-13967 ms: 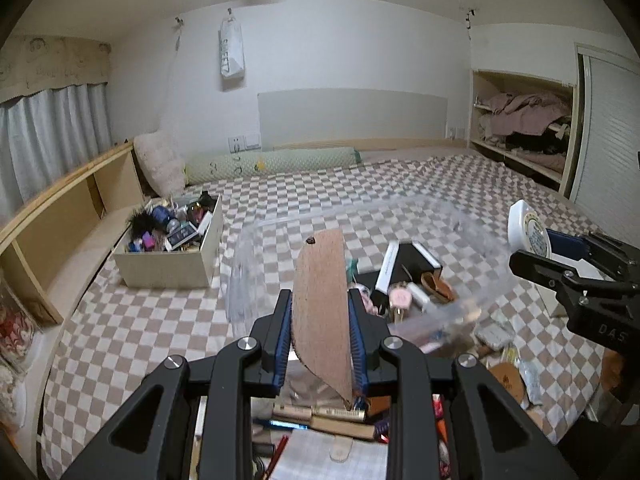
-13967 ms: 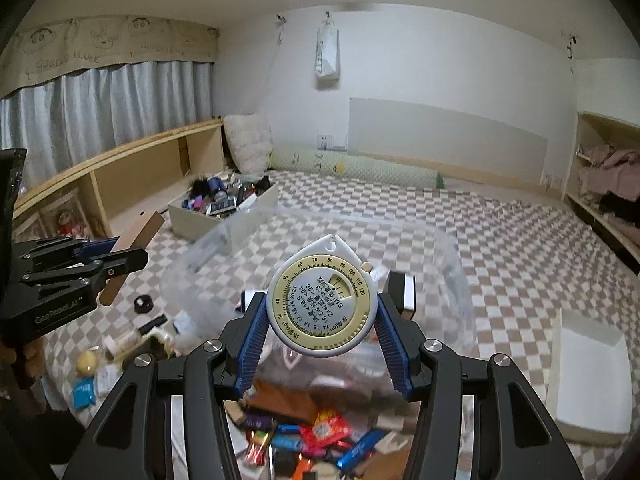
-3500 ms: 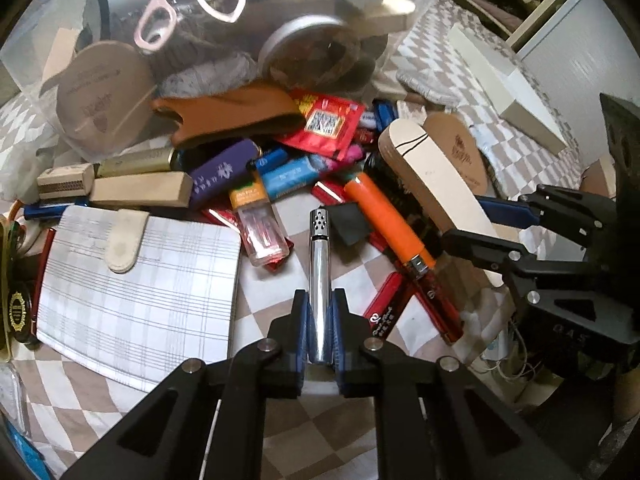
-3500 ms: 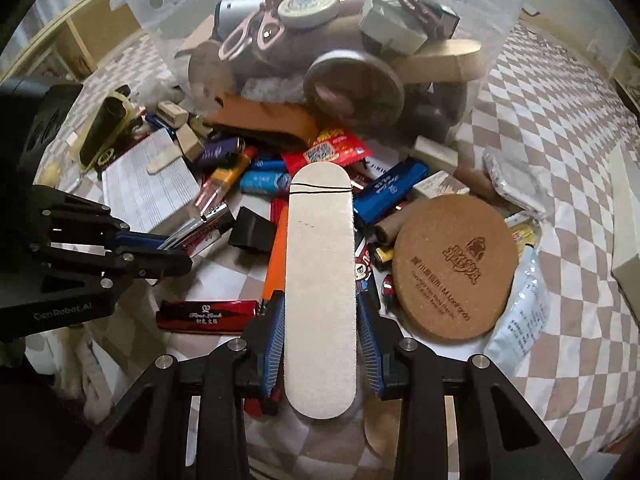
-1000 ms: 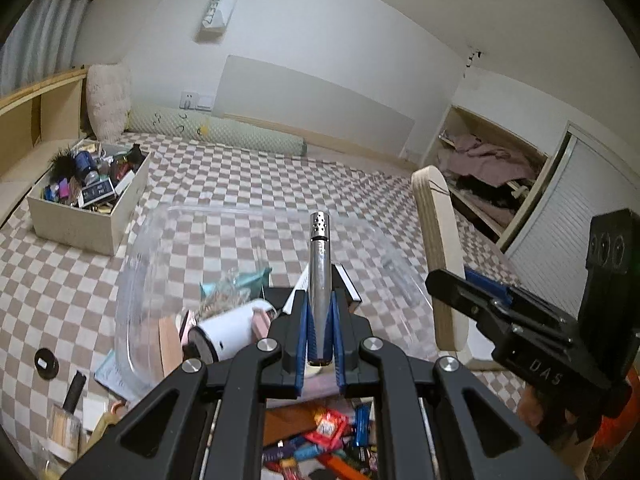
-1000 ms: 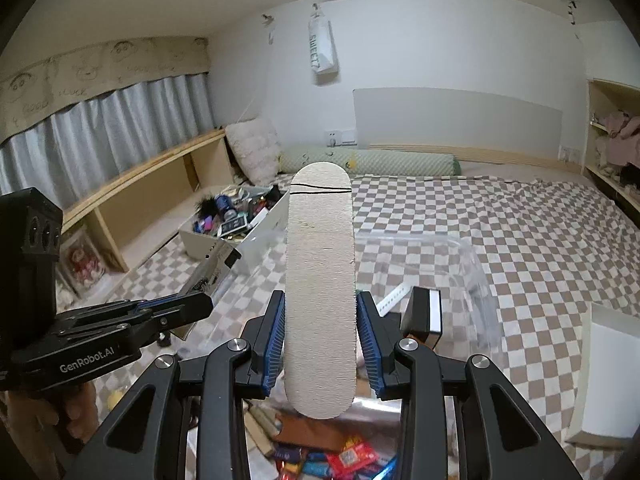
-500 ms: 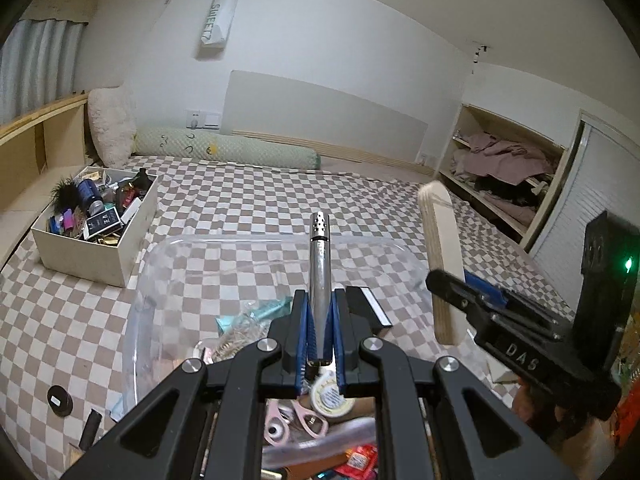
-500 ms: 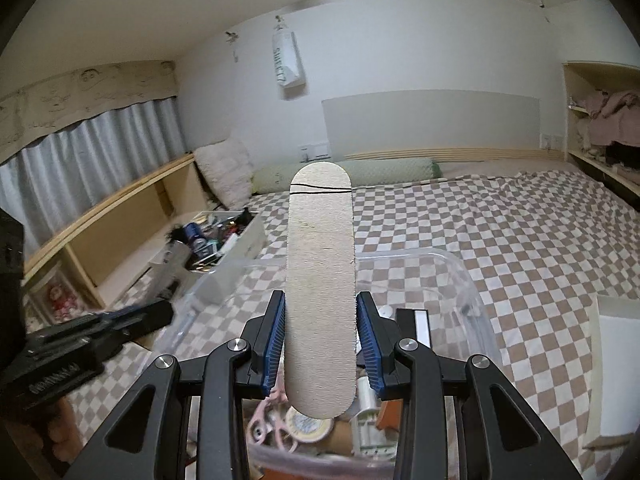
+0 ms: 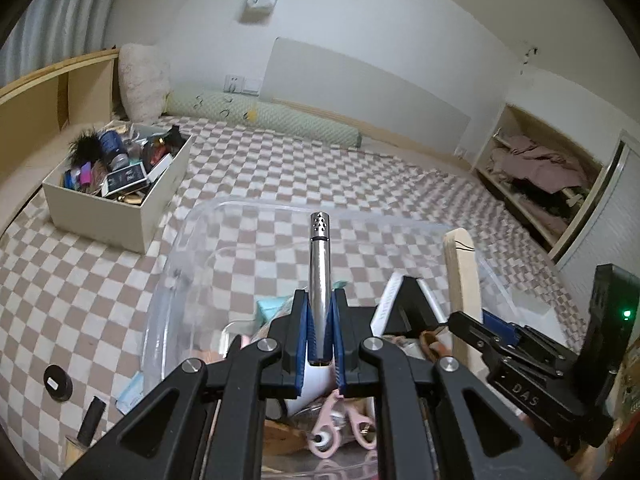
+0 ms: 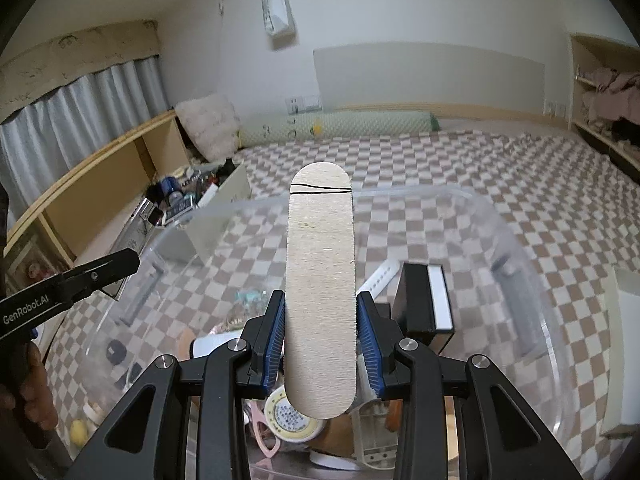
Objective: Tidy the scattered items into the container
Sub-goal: 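Carry the tube and stick over the clear plastic container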
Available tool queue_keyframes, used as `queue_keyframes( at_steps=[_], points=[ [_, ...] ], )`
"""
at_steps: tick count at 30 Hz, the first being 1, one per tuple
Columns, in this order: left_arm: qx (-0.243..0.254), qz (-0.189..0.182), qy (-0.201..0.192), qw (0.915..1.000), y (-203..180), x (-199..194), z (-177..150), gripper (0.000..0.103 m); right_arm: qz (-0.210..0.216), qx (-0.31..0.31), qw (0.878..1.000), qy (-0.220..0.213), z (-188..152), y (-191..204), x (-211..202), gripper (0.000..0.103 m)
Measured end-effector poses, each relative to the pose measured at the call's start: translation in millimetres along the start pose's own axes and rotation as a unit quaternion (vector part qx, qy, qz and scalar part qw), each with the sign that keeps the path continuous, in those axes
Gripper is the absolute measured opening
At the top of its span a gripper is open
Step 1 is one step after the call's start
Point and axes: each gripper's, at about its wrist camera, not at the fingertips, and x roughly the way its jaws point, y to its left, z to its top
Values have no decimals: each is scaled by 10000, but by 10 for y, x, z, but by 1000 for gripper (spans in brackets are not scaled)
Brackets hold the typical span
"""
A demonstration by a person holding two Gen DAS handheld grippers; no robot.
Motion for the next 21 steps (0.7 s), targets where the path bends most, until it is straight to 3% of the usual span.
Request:
queue_keyframes(
  at_steps=[21],
  points=[
    [379,1032,626,9920,154,336,-217,11,-36,-68,9991,419,-89,32,188,36]
  ],
)
